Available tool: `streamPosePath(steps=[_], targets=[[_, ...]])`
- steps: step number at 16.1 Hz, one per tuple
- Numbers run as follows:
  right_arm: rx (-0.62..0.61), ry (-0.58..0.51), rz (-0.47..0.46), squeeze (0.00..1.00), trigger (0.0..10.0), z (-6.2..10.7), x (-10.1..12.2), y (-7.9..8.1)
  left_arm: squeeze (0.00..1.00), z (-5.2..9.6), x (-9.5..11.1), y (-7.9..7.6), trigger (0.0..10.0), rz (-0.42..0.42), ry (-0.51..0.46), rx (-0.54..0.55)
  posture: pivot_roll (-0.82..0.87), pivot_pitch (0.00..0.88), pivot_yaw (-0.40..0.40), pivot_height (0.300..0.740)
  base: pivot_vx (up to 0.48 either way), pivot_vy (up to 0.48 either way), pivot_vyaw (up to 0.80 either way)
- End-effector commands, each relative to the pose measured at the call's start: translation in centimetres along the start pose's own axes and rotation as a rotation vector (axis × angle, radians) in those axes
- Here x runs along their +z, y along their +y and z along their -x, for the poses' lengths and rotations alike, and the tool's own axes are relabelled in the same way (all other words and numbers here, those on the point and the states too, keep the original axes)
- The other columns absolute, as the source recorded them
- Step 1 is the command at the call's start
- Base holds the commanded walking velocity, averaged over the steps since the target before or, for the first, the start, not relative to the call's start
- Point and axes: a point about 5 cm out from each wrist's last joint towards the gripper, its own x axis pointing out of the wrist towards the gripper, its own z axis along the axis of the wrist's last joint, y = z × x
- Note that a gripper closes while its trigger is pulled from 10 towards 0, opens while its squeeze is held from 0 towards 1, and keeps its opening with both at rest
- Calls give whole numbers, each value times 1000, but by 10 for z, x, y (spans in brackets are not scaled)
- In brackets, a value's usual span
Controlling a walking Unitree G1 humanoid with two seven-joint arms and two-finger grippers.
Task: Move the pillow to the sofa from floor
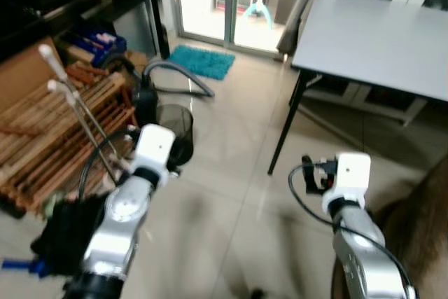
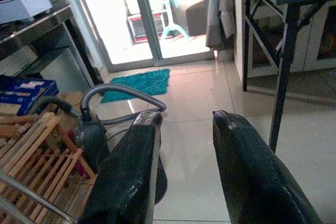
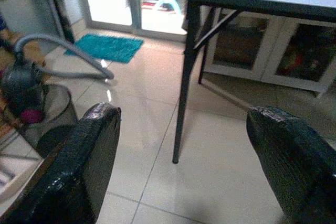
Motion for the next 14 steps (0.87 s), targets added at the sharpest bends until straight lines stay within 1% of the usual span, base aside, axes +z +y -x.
streamPosePath(steps=[1, 3, 10, 11, 14], targets=[[-36, 3, 7, 0, 10000, 1, 1, -7, 0, -1, 1, -4, 10000, -3, -6, -14, -52, 0, 24, 740, 0, 0, -800], [-39, 0, 11, 0, 10000, 1, 2, -8, 0, -2, 1, -5, 10000, -2, -7, -18, -56, 0, 26, 740, 0, 0, -800], [-33, 6, 21, 0, 10000, 0, 2, -8, 0, -3, 2, -8, 10000, 13, -6, -19, -57, 0, 22, 740, 0, 0, 0], [-34, 7, 22, 0, 10000, 0, 3, -9, 0, -3, 2, -9, 10000, 17, -4, -18, -56, 0, 21, 740, 0, 0, -800], [-37, 8, 21, 0, 10000, 0, 3, -9, 0, -3, 2, -9, 10000, 19, -7, -23, -57, 0, 22, 740, 0, 445, 0]])
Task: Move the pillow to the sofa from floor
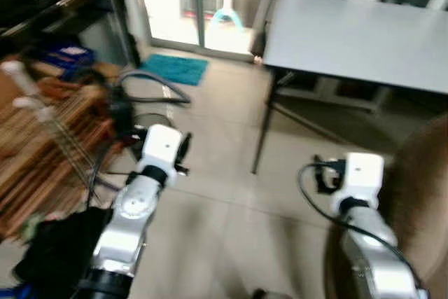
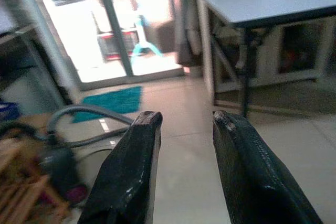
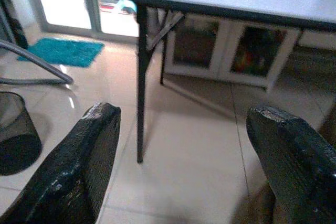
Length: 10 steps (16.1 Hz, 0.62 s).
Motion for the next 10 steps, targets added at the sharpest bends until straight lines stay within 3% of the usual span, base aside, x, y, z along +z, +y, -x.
streamPosePath(steps=[1, 7, 10], targets=[[20, -8, -7, 0, 10000, 0, 3, 8, 0, 3, -4, 9, 10000, -9, 20, 24, -59, 0, 24, 740, 0, 0, 0], [5, -3, -5, 0, 10000, 0, 3, 6, 0, 2, -3, 8, 10000, -19, 14, 18, -63, 0, 27, 740, 0, 0, -800], [2, 0, 2, 0, 10000, -1, 4, 6, 0, 1, -2, 8, 10000, -11, 15, 15, -64, 0, 26, 740, 0, 0, 0]])
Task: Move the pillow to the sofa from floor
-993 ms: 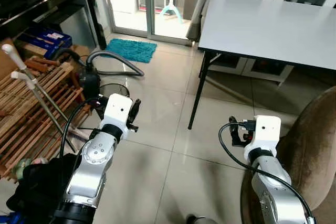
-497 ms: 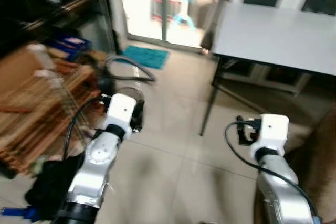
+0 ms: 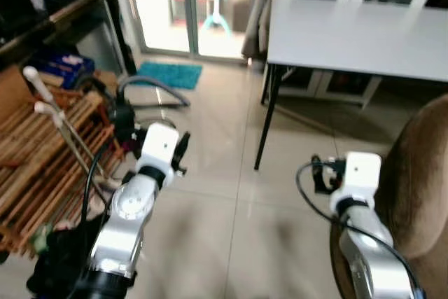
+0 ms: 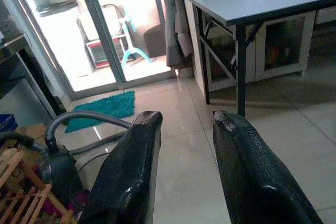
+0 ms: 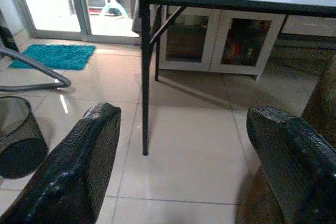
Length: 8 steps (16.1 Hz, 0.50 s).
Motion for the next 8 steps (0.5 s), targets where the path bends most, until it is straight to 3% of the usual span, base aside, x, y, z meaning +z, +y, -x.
streamPosePath(steps=[1, 4, 8], targets=[[-15, -7, 25, 0, 10000, -2, 4, -2, 0, -1, -1, 0, 10000, 3, 11, -3, -66, 0, 26, 740, 0, 0, 0], [-26, -8, 30, 0, 10000, -4, 6, -7, 0, 0, -5, 0, 10000, 10, 26, 2, -59, 0, 9, 740, 0, 0, 0], [1, 6, 44, 0, 10000, -6, 4, -4, 0, 6, -7, 4, 10000, 8, 31, 34, -45, 0, -19, 740, 0, 0, -800]])
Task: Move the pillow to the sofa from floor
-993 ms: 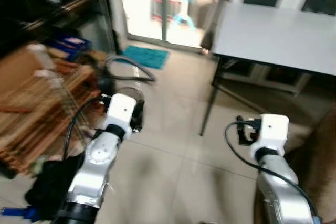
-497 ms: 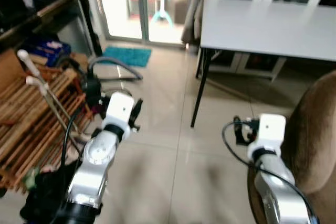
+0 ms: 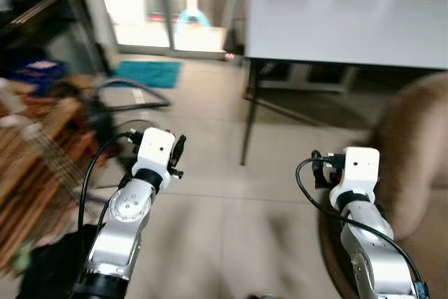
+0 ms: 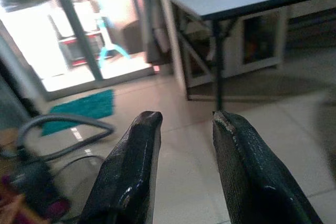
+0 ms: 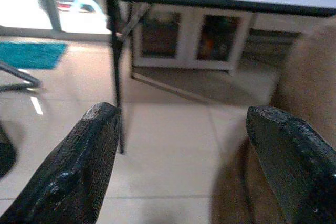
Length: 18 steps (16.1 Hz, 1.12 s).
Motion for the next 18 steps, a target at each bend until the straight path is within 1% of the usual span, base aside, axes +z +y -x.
streamPosePath(steps=[1, 3, 5, 6, 9, 15, 16, 17, 18], targets=[[8, 14, 8, 0, 10000, -1, -2, 0, 0, 2, 0, 1, 10000, -5, 4, 11, -44, 0, -20, 740, 0, 0, -800], [6, 14, 10, 0, 10000, -1, -2, 0, 0, 2, 0, 1, 10000, -24, 0, 6, -43, 0, -17, 740, 0, 0, -800], [-1, 16, 9, 0, 10000, 0, -2, -1, 0, 0, 3, -2, 10000, -63, -17, -12, -50, 0, -8, 740, 0, -480, 0], [-7, 17, 7, 0, 10000, 1, -3, -1, 0, 0, 3, -4, 10000, -52, -11, -22, -55, 0, -1, 740, 0, -480, -800], [-23, 20, 2, 0, 10000, 3, -4, -3, 0, -2, 3, -5, 10000, -58, -10, -38, -58, 0, 13, 740, 0, -480, -800], [-35, 20, 0, 0, 10000, 6, -6, -4, 0, -5, 4, -7, 10000, -68, -18, -56, -68, 0, 26, 740, 0, -472, 0], [-36, 19, 1, 0, 10000, 6, -5, -4, 0, -5, 3, -7, 10000, -42, -13, -53, -69, 0, 26, 740, 0, 0, 0], [-36, 19, 2, 0, 10000, 6, -5, -4, 0, -5, 2, -7, 10000, -43, -9, -48, -68, 0, 23, 740, 0, 0, -800], [-35, 19, 3, 0, 10000, 6, -5, -4, 0, -6, 2, -7, 10000, -49, -9, -45, -68, 0, 21, 740, 0, 0, 0]])
